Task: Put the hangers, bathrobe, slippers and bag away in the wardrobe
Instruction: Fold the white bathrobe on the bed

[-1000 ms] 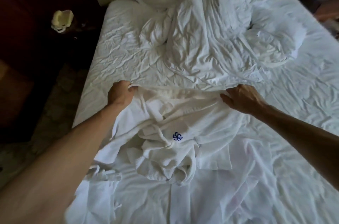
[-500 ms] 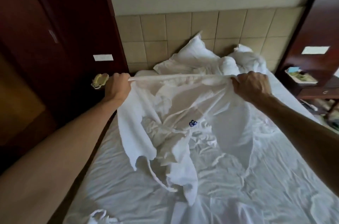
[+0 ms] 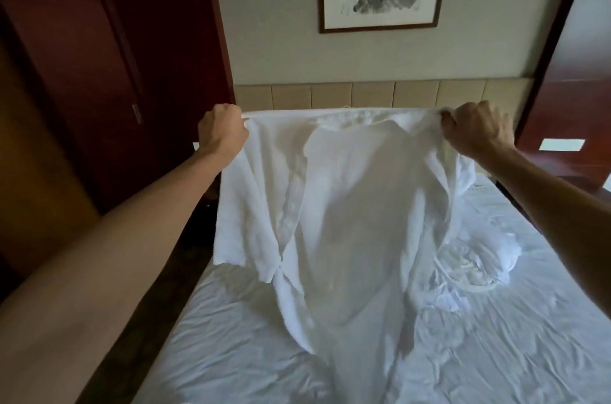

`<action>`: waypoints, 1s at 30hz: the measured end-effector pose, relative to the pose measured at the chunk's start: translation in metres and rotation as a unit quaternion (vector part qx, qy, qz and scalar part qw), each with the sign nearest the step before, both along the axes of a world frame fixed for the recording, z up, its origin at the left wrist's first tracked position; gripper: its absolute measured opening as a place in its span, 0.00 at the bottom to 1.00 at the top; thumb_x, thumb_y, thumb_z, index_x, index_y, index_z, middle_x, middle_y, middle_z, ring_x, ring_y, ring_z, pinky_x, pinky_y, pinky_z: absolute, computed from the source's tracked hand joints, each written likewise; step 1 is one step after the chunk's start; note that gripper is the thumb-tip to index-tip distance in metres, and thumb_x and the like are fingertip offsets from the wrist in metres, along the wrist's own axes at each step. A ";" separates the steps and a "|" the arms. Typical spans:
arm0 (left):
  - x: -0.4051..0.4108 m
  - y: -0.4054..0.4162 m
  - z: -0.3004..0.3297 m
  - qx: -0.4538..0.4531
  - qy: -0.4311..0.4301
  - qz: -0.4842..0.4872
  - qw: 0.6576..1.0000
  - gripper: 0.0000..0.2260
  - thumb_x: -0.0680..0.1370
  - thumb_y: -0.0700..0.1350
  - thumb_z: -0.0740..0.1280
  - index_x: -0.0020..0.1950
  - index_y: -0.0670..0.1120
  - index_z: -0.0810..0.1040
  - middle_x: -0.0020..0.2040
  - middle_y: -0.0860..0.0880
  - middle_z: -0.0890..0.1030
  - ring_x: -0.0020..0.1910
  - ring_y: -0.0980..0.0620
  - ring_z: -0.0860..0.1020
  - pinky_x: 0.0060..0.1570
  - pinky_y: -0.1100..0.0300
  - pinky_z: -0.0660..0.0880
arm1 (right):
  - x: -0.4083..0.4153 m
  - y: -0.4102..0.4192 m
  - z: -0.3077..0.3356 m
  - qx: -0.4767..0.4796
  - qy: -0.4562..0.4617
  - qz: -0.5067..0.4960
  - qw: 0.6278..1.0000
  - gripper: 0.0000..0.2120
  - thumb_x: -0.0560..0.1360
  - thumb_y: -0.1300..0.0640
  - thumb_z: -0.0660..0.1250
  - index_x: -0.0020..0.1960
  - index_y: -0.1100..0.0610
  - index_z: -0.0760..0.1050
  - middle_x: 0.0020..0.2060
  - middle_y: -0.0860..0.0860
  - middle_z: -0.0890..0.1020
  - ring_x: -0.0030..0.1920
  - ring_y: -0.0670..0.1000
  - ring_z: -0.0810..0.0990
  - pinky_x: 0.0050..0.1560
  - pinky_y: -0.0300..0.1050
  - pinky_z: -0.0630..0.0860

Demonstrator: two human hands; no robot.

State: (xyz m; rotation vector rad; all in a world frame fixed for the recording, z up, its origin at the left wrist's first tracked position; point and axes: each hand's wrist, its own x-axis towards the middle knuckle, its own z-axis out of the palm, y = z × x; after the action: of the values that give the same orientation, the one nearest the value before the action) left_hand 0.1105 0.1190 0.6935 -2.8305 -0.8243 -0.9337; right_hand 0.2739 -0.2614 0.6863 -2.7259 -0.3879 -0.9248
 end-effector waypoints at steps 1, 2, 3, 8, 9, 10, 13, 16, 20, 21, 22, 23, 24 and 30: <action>-0.003 -0.004 0.005 -0.008 -0.003 0.001 1.000 0.09 0.81 0.42 0.65 0.56 0.38 0.80 0.56 0.36 0.80 0.54 0.34 0.79 0.49 0.46 0.76 | -0.003 -0.002 0.003 0.006 0.004 -0.001 1.000 0.27 0.83 0.47 0.55 0.50 0.72 0.78 0.46 0.71 0.80 0.46 0.70 0.80 0.41 0.52 0.68; -0.007 -0.007 0.010 -0.017 -0.007 0.005 1.000 0.10 0.81 0.43 0.65 0.56 0.38 0.80 0.56 0.36 0.80 0.54 0.34 0.79 0.50 0.46 0.76 | -0.006 -0.004 0.006 0.012 0.008 -0.001 1.000 0.27 0.83 0.47 0.55 0.50 0.72 0.78 0.47 0.72 0.80 0.46 0.70 0.80 0.41 0.52 0.68; -0.011 -0.011 0.016 -0.028 -0.010 0.010 1.000 0.10 0.81 0.44 0.66 0.56 0.38 0.80 0.56 0.36 0.80 0.55 0.34 0.79 0.50 0.46 0.76 | -0.009 -0.005 0.010 0.020 0.012 0.000 1.000 0.27 0.83 0.47 0.55 0.50 0.72 0.78 0.47 0.72 0.80 0.47 0.70 0.80 0.42 0.53 0.70; -0.034 -0.026 0.040 -0.030 -0.029 0.037 0.998 0.15 0.83 0.48 0.63 0.59 0.37 0.79 0.58 0.36 0.80 0.57 0.34 0.78 0.52 0.46 0.75 | -0.026 -0.012 0.030 0.107 0.055 0.003 0.993 0.30 0.82 0.45 0.53 0.53 0.72 0.77 0.53 0.73 0.78 0.53 0.72 0.79 0.52 0.57 0.75; -0.039 -0.031 0.045 -0.027 -0.033 0.048 0.998 0.16 0.83 0.49 0.62 0.58 0.37 0.79 0.58 0.36 0.80 0.58 0.35 0.78 0.53 0.46 0.74 | -0.031 -0.012 0.036 0.133 0.074 0.008 0.988 0.30 0.82 0.45 0.53 0.55 0.73 0.77 0.56 0.74 0.77 0.56 0.72 0.77 0.56 0.58 0.74; -0.043 -0.036 0.050 -0.037 -0.041 0.058 0.997 0.17 0.83 0.50 0.62 0.58 0.37 0.80 0.58 0.36 0.80 0.58 0.35 0.78 0.54 0.47 0.74 | -0.035 -0.011 0.042 0.159 0.093 0.016 0.983 0.29 0.82 0.46 0.53 0.56 0.73 0.76 0.57 0.75 0.76 0.59 0.72 0.76 0.59 0.58 0.74; -0.053 -0.049 0.060 -0.181 -0.112 0.055 0.975 0.18 0.82 0.52 0.61 0.58 0.39 0.79 0.56 0.41 0.82 0.55 0.39 0.81 0.54 0.49 0.75 | -0.047 -0.009 0.056 0.267 0.127 0.061 0.953 0.29 0.80 0.47 0.55 0.54 0.74 0.78 0.55 0.74 0.78 0.59 0.69 0.77 0.59 0.57 0.74; -0.057 -0.059 0.063 -0.378 -0.232 -0.015 0.896 0.17 0.75 0.49 0.58 0.53 0.39 0.79 0.48 0.42 0.85 0.38 0.45 0.83 0.41 0.54 0.81 | -0.056 -0.007 0.059 0.392 0.138 0.096 0.905 0.25 0.77 0.47 0.55 0.41 0.66 0.80 0.42 0.65 0.82 0.46 0.63 0.82 0.48 0.54 0.78; -0.061 -0.087 0.057 -0.473 -0.344 -0.073 0.808 0.13 0.78 0.44 0.58 0.47 0.38 0.78 0.37 0.42 0.83 0.21 0.53 0.76 0.20 0.65 0.69 | -0.067 0.001 0.054 0.547 0.144 0.159 0.809 0.16 0.75 0.49 0.55 0.34 0.55 0.74 0.34 0.57 0.78 0.30 0.54 0.76 0.26 0.44 0.70; -0.063 -0.094 0.055 -0.479 -0.366 -0.082 0.793 0.14 0.79 0.45 0.57 0.46 0.38 0.79 0.36 0.42 0.83 0.20 0.53 0.76 0.21 0.65 0.70 | -0.070 0.001 0.053 0.575 0.137 0.173 0.788 0.15 0.75 0.51 0.54 0.34 0.53 0.73 0.32 0.55 0.77 0.27 0.52 0.74 0.25 0.41 0.67; -0.065 -0.099 0.054 -0.478 -0.384 -0.091 0.784 0.15 0.80 0.45 0.57 0.45 0.38 0.79 0.35 0.42 0.83 0.20 0.53 0.76 0.22 0.64 0.71 | -0.075 0.001 0.051 0.594 0.127 0.187 0.772 0.16 0.76 0.52 0.54 0.33 0.53 0.72 0.30 0.54 0.75 0.25 0.50 0.71 0.24 0.39 0.64; -0.068 -0.104 0.053 -0.476 -0.399 -0.099 0.777 0.16 0.81 0.46 0.57 0.44 0.38 0.80 0.33 0.42 0.83 0.20 0.53 0.76 0.23 0.63 0.72 | -0.080 0.000 0.049 0.610 0.120 0.197 0.758 0.16 0.76 0.54 0.53 0.32 0.52 0.72 0.29 0.53 0.74 0.24 0.49 0.69 0.24 0.38 0.62; -0.069 -0.107 0.052 -0.478 -0.411 -0.107 0.769 0.17 0.81 0.45 0.57 0.44 0.37 0.80 0.31 0.43 0.83 0.20 0.52 0.77 0.24 0.62 0.73 | -0.083 -0.002 0.046 0.622 0.114 0.210 0.746 0.17 0.77 0.54 0.52 0.32 0.52 0.71 0.28 0.53 0.72 0.23 0.48 0.67 0.24 0.37 0.60; -0.070 -0.133 0.047 -0.518 -0.441 -0.151 0.718 0.20 0.81 0.44 0.57 0.35 0.39 0.81 0.30 0.43 0.84 0.26 0.47 0.82 0.28 0.59 0.77 | -0.102 0.002 0.028 0.656 0.090 0.225 0.715 0.18 0.77 0.53 0.50 0.29 0.52 0.66 0.25 0.54 0.67 0.23 0.48 0.64 0.23 0.39 0.59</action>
State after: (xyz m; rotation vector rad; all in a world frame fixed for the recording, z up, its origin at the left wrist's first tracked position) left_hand 0.0403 -0.0135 0.7409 -3.2886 -1.2531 -2.7678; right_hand 0.1715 -0.2593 0.7148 -1.2702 -0.1878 -0.4388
